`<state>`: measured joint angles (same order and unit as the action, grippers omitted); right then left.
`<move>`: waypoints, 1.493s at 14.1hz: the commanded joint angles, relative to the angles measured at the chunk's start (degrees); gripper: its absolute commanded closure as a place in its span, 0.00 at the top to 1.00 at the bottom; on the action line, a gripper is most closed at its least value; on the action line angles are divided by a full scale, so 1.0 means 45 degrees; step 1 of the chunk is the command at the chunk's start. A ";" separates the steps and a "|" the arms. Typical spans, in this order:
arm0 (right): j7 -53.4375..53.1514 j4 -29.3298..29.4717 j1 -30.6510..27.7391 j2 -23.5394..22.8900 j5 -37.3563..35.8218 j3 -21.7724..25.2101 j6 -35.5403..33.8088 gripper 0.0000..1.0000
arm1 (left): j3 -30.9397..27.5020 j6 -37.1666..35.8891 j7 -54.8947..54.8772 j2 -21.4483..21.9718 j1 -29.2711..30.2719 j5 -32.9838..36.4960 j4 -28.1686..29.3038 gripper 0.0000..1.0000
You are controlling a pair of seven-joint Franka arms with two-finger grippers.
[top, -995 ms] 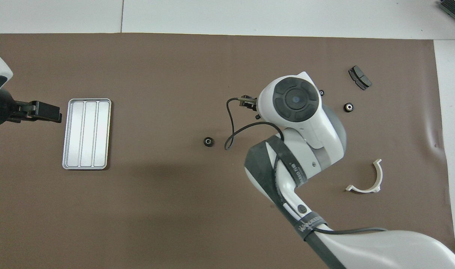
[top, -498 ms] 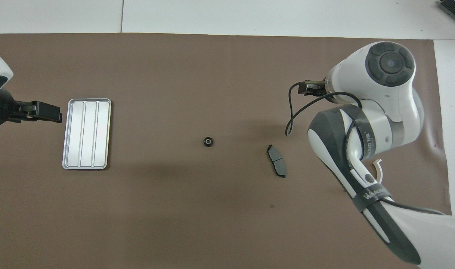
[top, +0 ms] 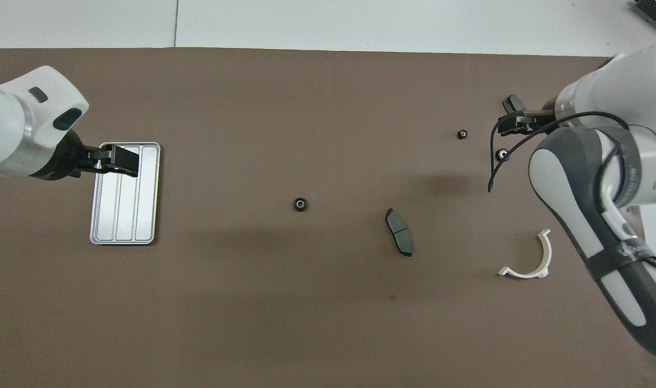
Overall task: Pick bearing gear from pile to tray
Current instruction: 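Return the right gripper to the pile while the left gripper reaches center, then grasp the center bearing with the left gripper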
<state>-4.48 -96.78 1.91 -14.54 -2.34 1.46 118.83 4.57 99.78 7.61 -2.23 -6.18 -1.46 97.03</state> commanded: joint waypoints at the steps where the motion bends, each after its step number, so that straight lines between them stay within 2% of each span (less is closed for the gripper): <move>1: 0.1245 -0.0426 -0.0831 0.0302 0.0423 -0.0208 -0.0020 1.00 | -0.0117 0.0034 0.1216 -0.1338 -0.0830 0.0089 -0.1286 1.00; 3: 0.1852 -0.0601 -0.1300 0.0205 0.0442 -0.0208 0.0174 1.00 | -0.0137 0.0306 0.1842 -0.2001 -0.1396 0.0108 -0.1368 1.00; 4: 0.2028 -0.0660 -0.1438 0.0069 0.0462 -0.0208 0.0407 1.00 | -0.0118 0.0965 0.1922 -0.2121 -0.1496 0.0070 -0.1368 1.00; 6: 0.2399 -0.1049 -0.1653 -0.0262 0.0656 -0.0208 0.1556 1.00 | -0.0117 0.1730 0.1942 -0.2510 -0.1710 0.0108 -0.1290 1.00; 8: 0.2460 -0.1264 -0.1693 -0.0576 0.0774 -0.0208 0.2146 1.00 | -0.0156 0.2122 0.2524 -0.3425 -0.2372 0.0283 -0.1367 1.00; 10: 0.2460 -0.1324 -0.1635 -0.0848 0.0794 -0.0208 0.2303 1.00 | -0.0137 0.3543 0.3637 -0.3917 -0.2805 0.0733 -0.1251 1.00; 13: 0.2460 -0.1305 -0.1498 -0.1590 0.0794 -0.0305 0.3376 1.00 | -0.0156 0.4560 0.4868 -0.4854 -0.3761 0.0753 -0.1290 1.00; 16: 0.2499 -0.1266 -0.1478 -0.2274 0.0774 -0.0597 0.4041 1.00 | -0.0137 0.5227 0.5455 -0.5245 -0.4210 0.0734 -0.1173 1.00; 18: 0.2557 -0.1266 -0.1362 -0.2684 0.0774 -0.0715 0.4081 1.00 | -0.0156 0.5833 0.6295 -0.5248 -0.4600 0.0792 -0.0532 1.00; 21: 0.2596 -0.1305 -0.1224 -0.2764 0.0755 -0.0697 0.3965 1.00 | -0.0156 0.6088 0.6337 -0.4994 -0.5069 0.0831 0.0407 1.00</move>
<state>4.84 -102.52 -3.34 -27.04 -0.27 -1.48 136.26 4.71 125.02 34.55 -26.10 -27.30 0.86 95.36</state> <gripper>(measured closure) 0.000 0.000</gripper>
